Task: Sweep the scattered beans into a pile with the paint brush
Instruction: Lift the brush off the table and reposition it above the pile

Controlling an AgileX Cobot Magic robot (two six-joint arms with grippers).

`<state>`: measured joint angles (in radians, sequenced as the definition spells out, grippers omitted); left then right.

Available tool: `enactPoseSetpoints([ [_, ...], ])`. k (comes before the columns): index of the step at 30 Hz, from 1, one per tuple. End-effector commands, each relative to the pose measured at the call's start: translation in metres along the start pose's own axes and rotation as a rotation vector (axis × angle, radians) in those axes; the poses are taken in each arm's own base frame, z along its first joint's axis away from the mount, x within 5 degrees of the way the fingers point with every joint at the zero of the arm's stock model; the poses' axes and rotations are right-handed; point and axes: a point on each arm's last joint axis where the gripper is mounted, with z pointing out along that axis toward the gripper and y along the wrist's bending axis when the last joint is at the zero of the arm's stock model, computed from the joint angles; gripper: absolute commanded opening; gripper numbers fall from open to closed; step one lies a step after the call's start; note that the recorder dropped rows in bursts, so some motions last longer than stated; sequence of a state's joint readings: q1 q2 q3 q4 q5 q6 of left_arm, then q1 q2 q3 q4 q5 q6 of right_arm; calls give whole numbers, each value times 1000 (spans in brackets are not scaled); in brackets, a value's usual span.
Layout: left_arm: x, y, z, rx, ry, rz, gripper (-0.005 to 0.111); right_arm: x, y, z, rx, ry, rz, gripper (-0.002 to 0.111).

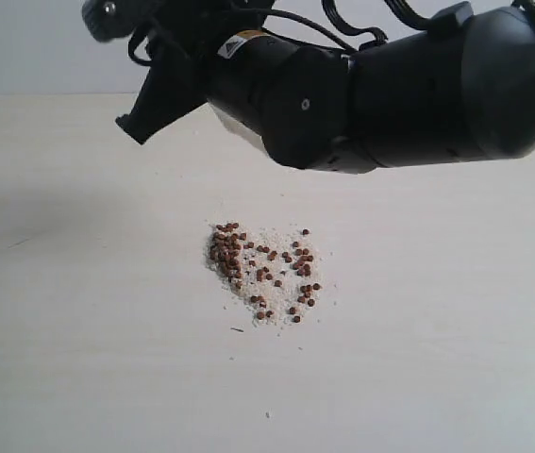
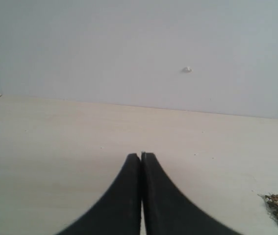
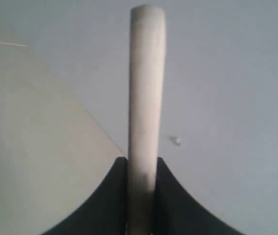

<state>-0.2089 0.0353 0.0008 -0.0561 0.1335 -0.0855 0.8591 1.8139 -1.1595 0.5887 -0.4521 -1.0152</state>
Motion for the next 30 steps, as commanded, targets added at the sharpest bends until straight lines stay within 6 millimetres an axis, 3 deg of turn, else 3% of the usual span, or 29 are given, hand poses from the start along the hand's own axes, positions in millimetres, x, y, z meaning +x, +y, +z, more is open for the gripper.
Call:
enactPoseSetpoints([
  [1, -1, 0, -1, 1, -8, -4, 0, 19, 3, 11, -138, -34, -125, 0],
  [11, -1, 0, -1, 1, -8, -4, 0, 62, -4, 27, -388, -128, -129, 0],
  [22, -1, 0, -1, 1, -6, -4, 0, 87, -65, -1, -684, -339, 82, 0],
  [26, -1, 0, -1, 1, -6, -4, 0, 92, -87, -11, -698, -446, 125, 0],
  [30, -1, 0, -1, 1, -6, -4, 0, 98, -99, -7, -674, -446, 102, 0],
])
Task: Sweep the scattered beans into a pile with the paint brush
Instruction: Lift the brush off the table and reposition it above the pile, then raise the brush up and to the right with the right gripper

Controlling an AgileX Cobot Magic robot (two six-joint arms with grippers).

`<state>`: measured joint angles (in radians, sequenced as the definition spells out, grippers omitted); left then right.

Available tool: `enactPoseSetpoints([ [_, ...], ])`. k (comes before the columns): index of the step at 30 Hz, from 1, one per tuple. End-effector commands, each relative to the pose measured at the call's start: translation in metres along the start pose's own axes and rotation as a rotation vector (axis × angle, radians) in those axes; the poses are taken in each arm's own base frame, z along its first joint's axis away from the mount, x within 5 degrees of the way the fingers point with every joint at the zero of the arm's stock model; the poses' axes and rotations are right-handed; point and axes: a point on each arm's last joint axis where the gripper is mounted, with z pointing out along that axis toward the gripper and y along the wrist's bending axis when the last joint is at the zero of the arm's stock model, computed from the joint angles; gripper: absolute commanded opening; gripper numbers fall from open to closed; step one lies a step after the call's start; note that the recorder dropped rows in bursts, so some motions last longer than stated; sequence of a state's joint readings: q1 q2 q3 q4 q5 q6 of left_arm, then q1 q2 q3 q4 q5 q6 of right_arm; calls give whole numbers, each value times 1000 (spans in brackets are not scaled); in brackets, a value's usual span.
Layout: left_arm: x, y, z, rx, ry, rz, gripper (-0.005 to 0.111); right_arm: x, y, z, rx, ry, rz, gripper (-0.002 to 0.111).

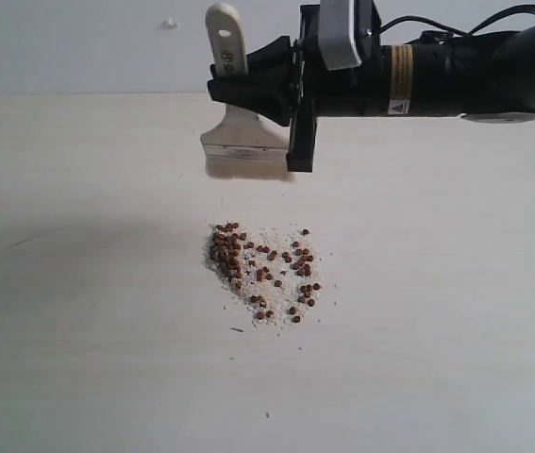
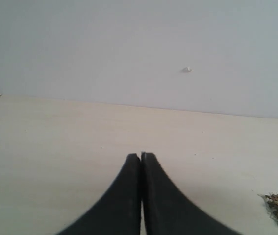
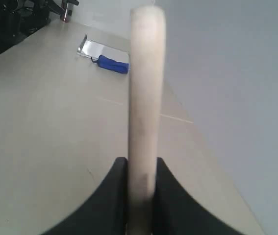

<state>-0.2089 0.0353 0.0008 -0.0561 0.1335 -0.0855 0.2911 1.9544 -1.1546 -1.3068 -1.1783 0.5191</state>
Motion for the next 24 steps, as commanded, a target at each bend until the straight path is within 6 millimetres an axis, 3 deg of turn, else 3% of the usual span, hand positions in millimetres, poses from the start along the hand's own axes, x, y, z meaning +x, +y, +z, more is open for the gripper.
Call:
enactPoseSetpoints([
  [1, -1, 0, -1, 1, -6, -4, 0, 1, -12, -3, -11, -30, -25, 0],
  [6, -1, 0, -1, 1, -6, -4, 0, 17, -26, 8, -64, -5, -68, 0],
  [17, -1, 0, -1, 1, -6, -4, 0, 89, -50, 34, -120, 37, -23, 0],
  [24, -1, 0, -1, 1, -6, -4, 0, 105, -49, 37, -158, 79, 121, 0],
])
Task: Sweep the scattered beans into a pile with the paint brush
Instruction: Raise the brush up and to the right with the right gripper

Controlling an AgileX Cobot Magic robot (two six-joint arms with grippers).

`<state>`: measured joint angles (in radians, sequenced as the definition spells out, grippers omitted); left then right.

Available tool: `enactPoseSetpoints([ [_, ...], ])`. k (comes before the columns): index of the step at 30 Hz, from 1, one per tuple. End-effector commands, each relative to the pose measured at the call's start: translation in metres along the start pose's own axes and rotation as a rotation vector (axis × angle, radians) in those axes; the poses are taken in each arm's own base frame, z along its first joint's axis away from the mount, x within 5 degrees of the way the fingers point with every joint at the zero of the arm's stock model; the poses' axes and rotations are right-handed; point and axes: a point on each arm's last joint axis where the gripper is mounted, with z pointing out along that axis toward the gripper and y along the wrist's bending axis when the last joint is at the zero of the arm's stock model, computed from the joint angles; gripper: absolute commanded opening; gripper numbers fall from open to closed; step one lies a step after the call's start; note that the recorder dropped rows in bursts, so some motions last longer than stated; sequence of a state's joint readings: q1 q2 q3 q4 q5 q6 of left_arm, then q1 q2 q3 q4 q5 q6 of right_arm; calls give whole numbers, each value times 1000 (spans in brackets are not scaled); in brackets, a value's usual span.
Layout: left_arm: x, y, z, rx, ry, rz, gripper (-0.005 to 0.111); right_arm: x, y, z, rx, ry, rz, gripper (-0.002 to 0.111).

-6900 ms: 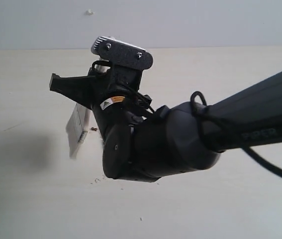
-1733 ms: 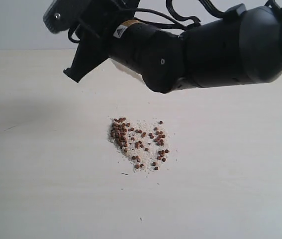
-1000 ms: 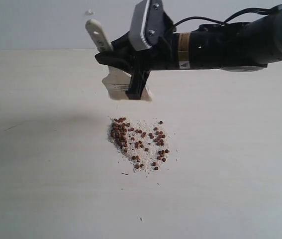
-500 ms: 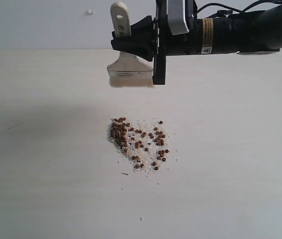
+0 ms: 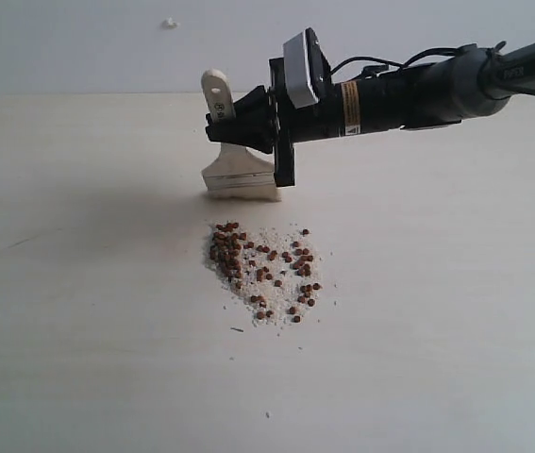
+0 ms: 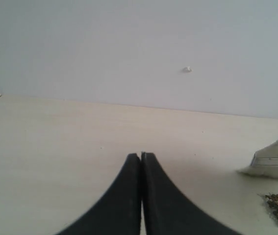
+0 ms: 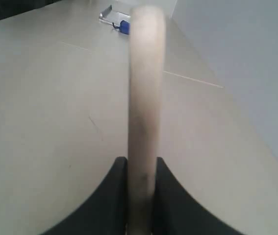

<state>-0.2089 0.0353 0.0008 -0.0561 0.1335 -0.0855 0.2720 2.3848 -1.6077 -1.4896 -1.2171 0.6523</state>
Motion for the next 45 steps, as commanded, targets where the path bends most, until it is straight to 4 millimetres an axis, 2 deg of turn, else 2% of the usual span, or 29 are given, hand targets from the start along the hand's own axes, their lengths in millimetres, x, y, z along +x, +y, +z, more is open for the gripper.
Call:
enactPoseSetpoints([
  [1, -1, 0, -1, 1, -6, -4, 0, 3, 0, -1, -24, 20, 110, 0],
  [7, -1, 0, -1, 1, -6, -4, 0, 4, 2, 0, -38, 38, 337, 0],
  [12, -1, 0, -1, 1, -6, -4, 0, -4, 14, 22, -97, 43, 403, 0],
  [15, -1, 0, -1, 1, -6, -4, 0, -17, 14, 23, -103, 37, 373, 0],
  [19, -1, 0, -1, 1, -6, -4, 0, -39, 7, 14, -80, 19, 308, 0],
  [25, -1, 0, -1, 1, -6, -4, 0, -84, -2, -3, -43, 2, 215, 0],
  [31, -1, 0, -1, 1, -6, -4, 0, -104, -25, -23, 269, 260, 265, 0],
  [35, -1, 0, -1, 1, -6, -4, 0, -121, -29, -39, 484, 269, 421, 0],
  [40, -1, 0, -1, 1, -6, -4, 0, -124, -15, -63, 915, 373, 478, 0],
  [43, -1, 0, -1, 1, -6, -4, 0, -123, 5, -79, 1206, 467, 443, 0],
  [45, -1, 0, -1, 1, -6, -4, 0, -121, 21, -84, 1327, 507, 433, 0],
])
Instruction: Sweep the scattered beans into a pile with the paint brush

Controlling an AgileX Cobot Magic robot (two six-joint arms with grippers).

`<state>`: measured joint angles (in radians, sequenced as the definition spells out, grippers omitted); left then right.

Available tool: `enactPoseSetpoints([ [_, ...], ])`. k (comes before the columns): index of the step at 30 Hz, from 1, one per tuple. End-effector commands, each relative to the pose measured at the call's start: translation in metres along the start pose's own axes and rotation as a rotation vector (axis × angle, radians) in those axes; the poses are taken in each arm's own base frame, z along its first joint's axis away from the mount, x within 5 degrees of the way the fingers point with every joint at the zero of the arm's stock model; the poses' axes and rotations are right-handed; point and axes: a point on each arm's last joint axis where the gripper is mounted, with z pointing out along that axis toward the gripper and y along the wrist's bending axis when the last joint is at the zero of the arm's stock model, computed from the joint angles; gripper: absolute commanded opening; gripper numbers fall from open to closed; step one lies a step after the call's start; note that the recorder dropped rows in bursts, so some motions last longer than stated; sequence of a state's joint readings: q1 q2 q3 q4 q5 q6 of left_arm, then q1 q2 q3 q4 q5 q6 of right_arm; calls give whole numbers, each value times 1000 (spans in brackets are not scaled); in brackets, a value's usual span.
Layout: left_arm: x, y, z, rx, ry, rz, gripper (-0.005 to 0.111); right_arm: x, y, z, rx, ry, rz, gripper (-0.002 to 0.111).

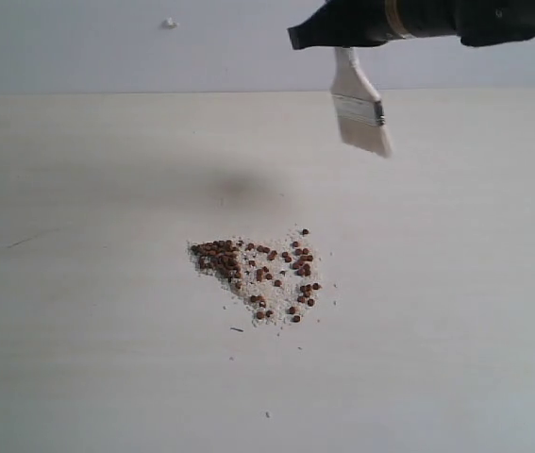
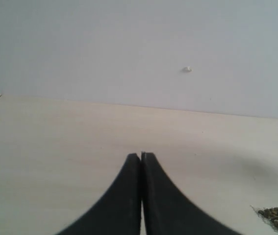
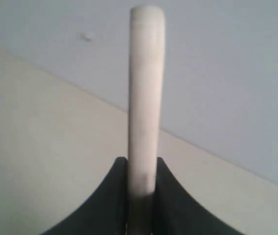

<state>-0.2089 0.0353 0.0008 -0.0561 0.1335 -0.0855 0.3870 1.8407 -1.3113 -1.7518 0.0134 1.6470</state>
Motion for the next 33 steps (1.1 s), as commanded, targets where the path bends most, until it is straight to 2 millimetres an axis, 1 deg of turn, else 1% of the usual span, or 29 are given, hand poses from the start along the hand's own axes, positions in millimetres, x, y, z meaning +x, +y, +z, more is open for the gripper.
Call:
enactPoseSetpoints([
  [1, -1, 0, -1, 1, -6, -4, 0, 23, -1, -28, 332, 22, 38, 0],
  [4, -1, 0, -1, 1, -6, -4, 0, 48, 13, -36, 412, 51, 89, 0],
  [7, -1, 0, -1, 1, -6, -4, 0, 64, 28, -41, 468, 44, 151, 0],
  [11, -1, 0, -1, 1, -6, -4, 0, 71, 50, -49, 492, 3, 206, 0],
  [13, -1, 0, -1, 1, -6, -4, 0, 72, 62, -52, 499, -14, 185, 0],
  [16, -1, 0, -1, 1, -6, -4, 0, 77, 73, -52, 539, -32, 133, 0],
  [19, 0, 0, -1, 1, -5, -4, 0, 86, 79, -47, 569, -25, 96, 0],
  [24, 0, 0, -1, 1, -5, -4, 0, 107, 82, -33, 593, 18, 74, 0],
  [28, 0, 0, -1, 1, -5, -4, 0, 120, 86, -23, 597, 51, 47, 0],
  [31, 0, 0, -1, 1, -5, -4, 0, 121, 90, -17, 566, 65, 56, 0],
  [33, 0, 0, -1, 1, -5, -4, 0, 119, 97, -11, 521, 75, 70, 0],
])
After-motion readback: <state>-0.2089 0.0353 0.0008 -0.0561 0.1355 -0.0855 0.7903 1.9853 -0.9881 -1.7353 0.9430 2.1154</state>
